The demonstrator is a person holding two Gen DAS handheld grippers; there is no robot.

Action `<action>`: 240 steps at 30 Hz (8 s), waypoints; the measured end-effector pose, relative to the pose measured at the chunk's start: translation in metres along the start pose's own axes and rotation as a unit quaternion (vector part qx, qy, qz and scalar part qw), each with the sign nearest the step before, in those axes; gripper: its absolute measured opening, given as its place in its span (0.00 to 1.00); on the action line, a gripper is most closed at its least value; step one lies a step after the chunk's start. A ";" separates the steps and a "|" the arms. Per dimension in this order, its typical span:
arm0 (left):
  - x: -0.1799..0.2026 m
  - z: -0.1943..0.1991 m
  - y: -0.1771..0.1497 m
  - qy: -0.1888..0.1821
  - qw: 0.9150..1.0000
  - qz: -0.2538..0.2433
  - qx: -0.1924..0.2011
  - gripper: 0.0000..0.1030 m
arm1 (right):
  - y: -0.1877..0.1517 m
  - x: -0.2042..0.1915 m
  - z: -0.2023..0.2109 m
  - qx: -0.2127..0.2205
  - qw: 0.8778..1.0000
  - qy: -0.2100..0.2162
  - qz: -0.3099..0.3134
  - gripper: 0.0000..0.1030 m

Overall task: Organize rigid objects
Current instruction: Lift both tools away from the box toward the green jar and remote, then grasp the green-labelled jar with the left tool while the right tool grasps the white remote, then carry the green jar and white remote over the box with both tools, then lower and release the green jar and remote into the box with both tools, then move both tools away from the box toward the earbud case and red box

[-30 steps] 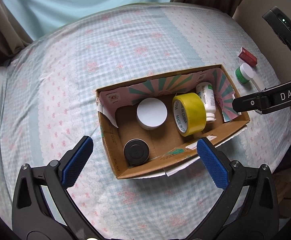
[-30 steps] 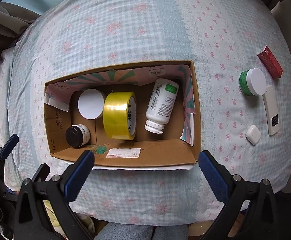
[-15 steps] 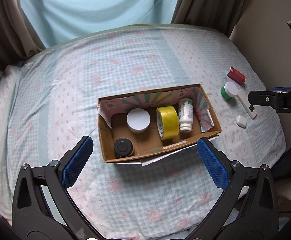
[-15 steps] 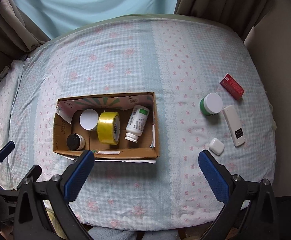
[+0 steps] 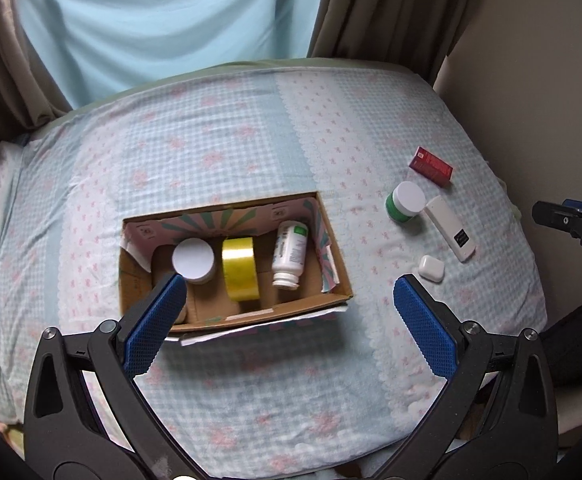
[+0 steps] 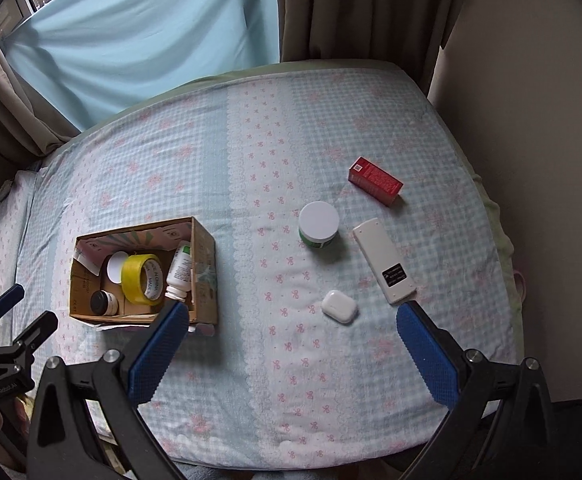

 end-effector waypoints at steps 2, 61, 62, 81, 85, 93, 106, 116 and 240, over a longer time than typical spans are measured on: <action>0.028 -0.011 0.006 0.011 1.000 -0.008 -0.007 1.00 | 0.002 0.025 -0.004 0.005 1.000 0.000 0.008 1.00; 0.264 -0.406 0.055 -0.047 0.960 -0.227 -0.155 0.67 | 0.021 0.113 -0.331 -0.214 0.961 -0.048 0.170 0.52; 0.264 -0.406 0.055 -0.048 0.961 -0.225 -0.155 0.66 | 0.021 0.112 -0.331 -0.214 0.960 -0.049 0.171 0.52; 0.239 -0.359 0.064 -0.051 0.969 -0.196 -0.143 0.66 | 0.014 0.103 -0.293 -0.196 0.964 -0.043 0.174 0.52; 0.230 -0.336 0.069 -0.051 0.972 -0.185 -0.133 0.66 | 0.017 0.103 -0.272 -0.182 0.967 -0.048 0.174 0.52; 0.215 -0.272 0.077 -0.054 0.981 -0.154 -0.104 0.66 | 0.025 0.087 -0.209 -0.151 0.971 -0.053 0.177 0.52; 0.127 -0.146 0.081 -0.043 0.992 -0.107 -0.059 0.66 | 0.055 0.014 -0.103 -0.102 0.977 -0.028 0.184 0.52; 0.005 -0.083 0.053 -0.023 0.996 -0.073 -0.052 0.66 | 0.057 -0.074 -0.071 -0.081 0.982 0.027 0.170 0.52; 0.209 -0.167 -0.024 0.094 0.954 0.265 -0.104 1.00 | 0.112 0.145 -0.192 -0.039 0.955 0.084 0.283 1.00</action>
Point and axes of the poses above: each gripper's, at about its wrist camera, not at the fingertips, and z roughly against the way its jaws point, x to its right, y to its top, the point moved 3 cm from there along -z, roughly the way its jaws point, and after that the axes turned 1 degree about y, right-handed, at the moved point
